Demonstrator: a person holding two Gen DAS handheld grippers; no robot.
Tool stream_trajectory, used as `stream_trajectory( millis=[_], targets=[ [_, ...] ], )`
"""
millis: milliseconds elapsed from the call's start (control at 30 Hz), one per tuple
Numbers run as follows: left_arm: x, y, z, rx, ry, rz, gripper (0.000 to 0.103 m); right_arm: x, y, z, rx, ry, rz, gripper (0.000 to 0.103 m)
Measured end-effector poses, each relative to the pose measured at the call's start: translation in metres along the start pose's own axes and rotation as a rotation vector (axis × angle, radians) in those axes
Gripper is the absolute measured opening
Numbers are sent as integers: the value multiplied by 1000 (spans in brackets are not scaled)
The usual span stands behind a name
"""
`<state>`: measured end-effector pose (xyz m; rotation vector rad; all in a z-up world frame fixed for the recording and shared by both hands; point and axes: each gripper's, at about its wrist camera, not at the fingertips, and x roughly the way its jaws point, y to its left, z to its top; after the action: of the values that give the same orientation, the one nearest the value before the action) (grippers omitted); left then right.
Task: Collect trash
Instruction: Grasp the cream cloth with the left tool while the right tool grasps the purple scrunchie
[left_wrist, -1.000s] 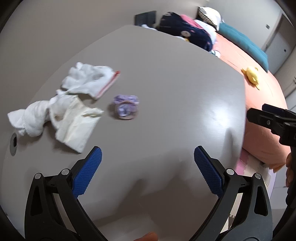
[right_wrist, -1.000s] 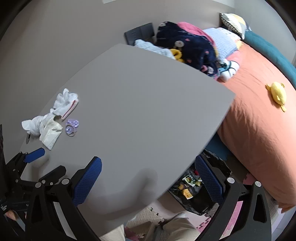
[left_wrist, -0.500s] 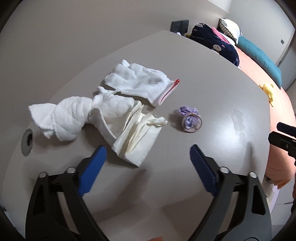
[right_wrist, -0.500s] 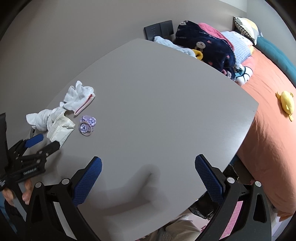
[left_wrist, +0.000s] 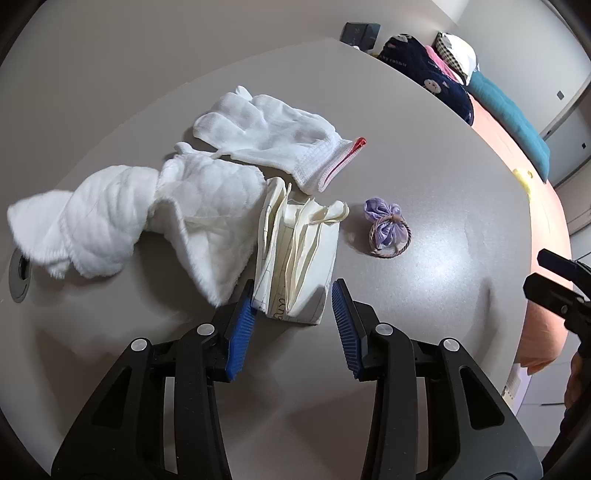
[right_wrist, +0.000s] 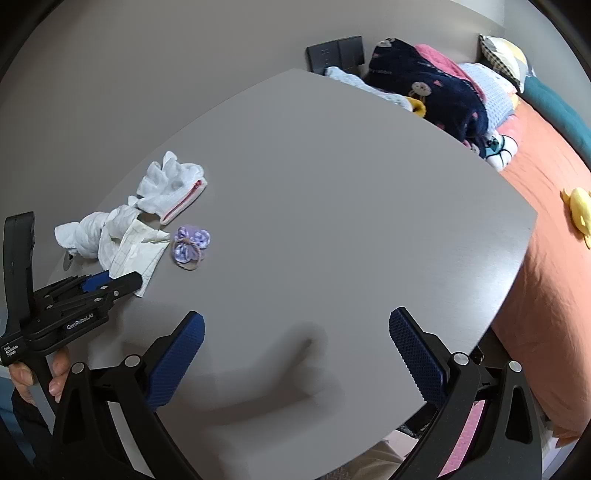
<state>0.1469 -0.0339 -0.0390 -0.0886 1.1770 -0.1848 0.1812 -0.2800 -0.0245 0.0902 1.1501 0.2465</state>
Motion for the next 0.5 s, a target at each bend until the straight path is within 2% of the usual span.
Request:
stream_trajectory(
  millis=[167,233,367,500],
  targets=[
    [6,-1,6,5,2,7,41,6,10,4,-13,8,8,100],
    [11,-5,12,7,2,7,32,9,13,5,-17,12,11,100],
    [9,-6,11,35,-30,20,26,13,19,7,-23,17,17,100],
    [5,-10,15,61,-73,34,11,19,30,12,-37,22,29,100]
  ],
)
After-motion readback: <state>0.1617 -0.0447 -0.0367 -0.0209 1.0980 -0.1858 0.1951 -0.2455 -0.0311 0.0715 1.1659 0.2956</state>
